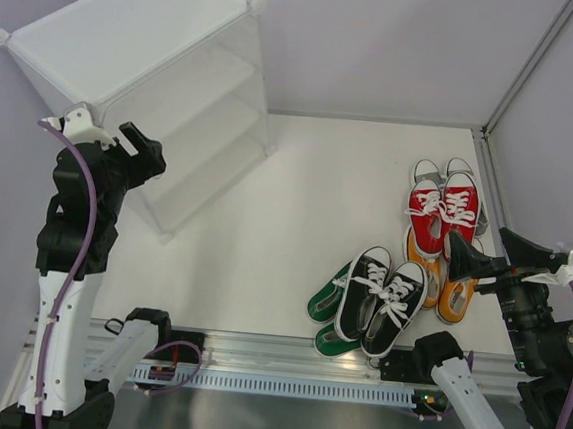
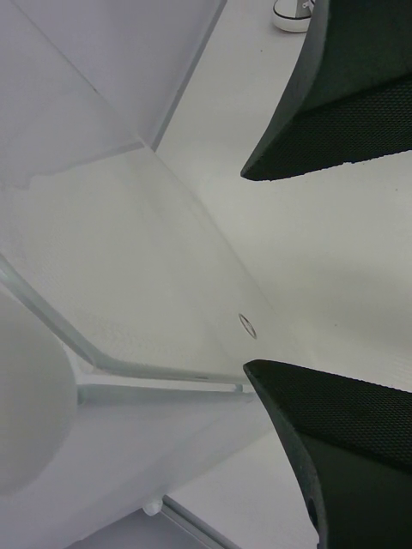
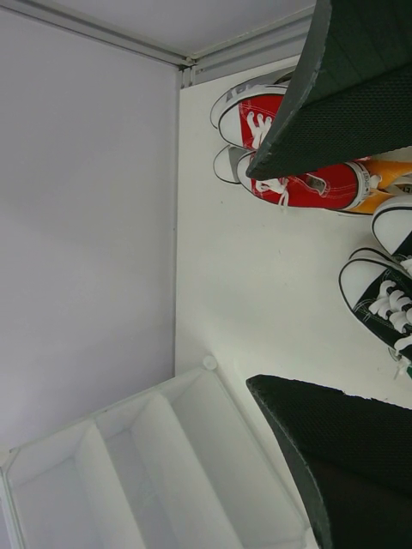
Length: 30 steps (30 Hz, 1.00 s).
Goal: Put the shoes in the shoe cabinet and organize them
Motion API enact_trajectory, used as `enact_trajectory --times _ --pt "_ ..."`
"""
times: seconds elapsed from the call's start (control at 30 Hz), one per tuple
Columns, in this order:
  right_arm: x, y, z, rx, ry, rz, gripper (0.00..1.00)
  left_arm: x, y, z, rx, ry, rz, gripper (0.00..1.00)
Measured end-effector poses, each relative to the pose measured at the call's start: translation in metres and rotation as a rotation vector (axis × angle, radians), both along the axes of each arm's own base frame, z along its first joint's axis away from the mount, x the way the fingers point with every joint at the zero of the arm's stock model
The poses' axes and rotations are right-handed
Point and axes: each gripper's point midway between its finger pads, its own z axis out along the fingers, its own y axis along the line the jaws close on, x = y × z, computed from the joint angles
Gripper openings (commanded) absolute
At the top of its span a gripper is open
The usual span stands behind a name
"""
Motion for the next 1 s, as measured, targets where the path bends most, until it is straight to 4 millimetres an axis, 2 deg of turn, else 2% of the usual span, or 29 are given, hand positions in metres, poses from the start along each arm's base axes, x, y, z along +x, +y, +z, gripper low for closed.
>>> enact_trajectory --times 0.43,0.77,1.0 --pt "-0.002 -0.001 0.001 0.004 -0.010 -0.001 0.98 0.021 0.004 -0.023 0.016 0.082 0.033 0.89" --pt "-0.002 -0.001 0.002 0.006 -0.016 -0.001 0.98 0.007 0.010 -0.010 0.032 0.034 0.066 0.89" --pt "-0.002 -0.001 0.004 0.008 -0.021 -0.001 0.98 0.009 0.014 -0.012 0.044 0.046 0.082 0.89"
